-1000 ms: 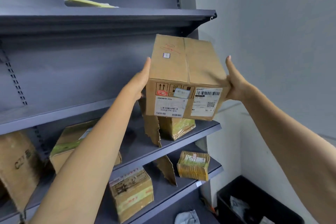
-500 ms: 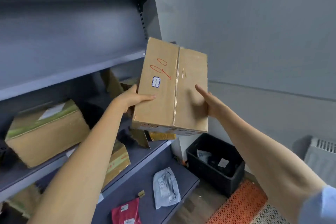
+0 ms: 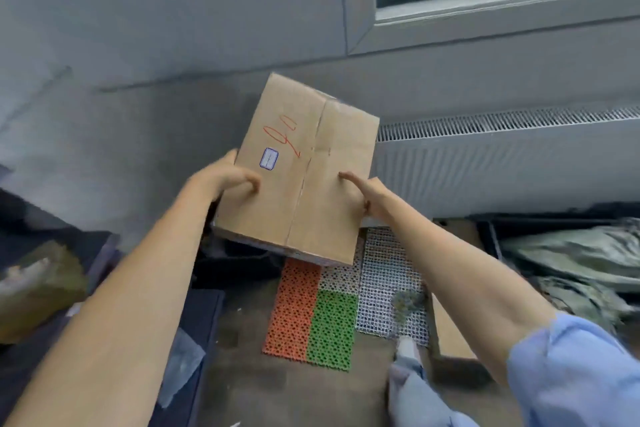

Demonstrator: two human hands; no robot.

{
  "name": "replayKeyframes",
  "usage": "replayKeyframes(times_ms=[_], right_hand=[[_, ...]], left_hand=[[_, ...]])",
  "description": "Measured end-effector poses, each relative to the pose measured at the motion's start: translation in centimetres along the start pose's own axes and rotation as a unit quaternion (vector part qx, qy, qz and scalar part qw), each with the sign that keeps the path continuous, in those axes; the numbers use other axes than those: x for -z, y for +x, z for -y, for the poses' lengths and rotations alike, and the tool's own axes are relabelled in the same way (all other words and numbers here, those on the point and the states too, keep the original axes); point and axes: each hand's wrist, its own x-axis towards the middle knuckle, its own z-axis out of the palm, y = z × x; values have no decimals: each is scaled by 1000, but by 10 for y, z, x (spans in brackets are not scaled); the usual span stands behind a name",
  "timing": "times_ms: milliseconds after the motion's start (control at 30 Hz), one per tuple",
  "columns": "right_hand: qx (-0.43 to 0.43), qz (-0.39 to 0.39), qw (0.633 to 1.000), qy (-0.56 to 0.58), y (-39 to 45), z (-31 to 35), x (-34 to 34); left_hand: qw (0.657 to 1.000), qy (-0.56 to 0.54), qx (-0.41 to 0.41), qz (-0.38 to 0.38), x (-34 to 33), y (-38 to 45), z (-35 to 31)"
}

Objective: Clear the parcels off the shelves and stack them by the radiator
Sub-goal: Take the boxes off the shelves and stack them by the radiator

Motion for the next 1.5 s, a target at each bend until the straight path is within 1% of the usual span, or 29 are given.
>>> replayKeyframes(times_ms=[67,167,300,433,500,600,767,900,967,1033,1100,1133,1200,1233,1267,1300,1333,1367,1400,1433,1467,1500], right_hand=[[-32,-36,998,45,30,-19,50],[-86,-67,990,86,80,-60,112],[-164,-115,970,140,147,-138,152],[-241,-125,939,213,220,-224,156],[-253,-130,927,245,261,-263,157],[-267,-136,911,284,313,-321,161],[-292,-152,886,327,375,-411,166],[-280,-147,876,363,412,-444,170],[-277,-114,872,386,428,-450,170],[-289,-100,866,396,442,-454,170],[-309,-105,868,374,451,-460,172],[-322,-108,870,357,453,-461,173],[-354,-108,874,314,458,-458,176],[-369,-101,879,286,461,-453,177],[-375,-95,886,254,465,-448,178],[-371,-101,897,218,471,-441,179],[-349,-125,914,166,477,-435,181],[-309,-166,932,91,484,-431,186],[-253,-208,945,-3,492,-426,193],[-195,-232,948,-98,501,-421,201],[-150,-237,943,-180,509,-417,210],[-128,-233,933,-241,519,-415,219]], left_hand=[[999,20,2,38,-54,49,-27],[993,78,8,94,-138,121,-54],[979,150,9,138,-248,209,-54],[969,199,-13,147,-346,284,-17],[964,220,-22,145,-388,325,12],[954,250,-19,166,-447,377,59],[934,303,-41,185,-530,429,126],[930,307,-50,195,-572,476,144],[927,310,-51,206,-588,500,150],[921,323,-56,211,-604,514,158],[925,307,-52,217,-618,521,172],[925,297,-41,235,-621,523,181],[907,300,-5,296,-622,522,201],[899,303,18,315,-620,520,212],[902,299,41,311,-620,516,222],[912,283,71,287,-619,512,233],[925,264,111,249,-620,508,243],[934,246,156,205,-622,503,254],[936,223,209,173,-623,498,264],[933,185,263,160,-626,491,273],[926,131,313,165,-630,484,280],[914,72,356,179,-636,478,286]])
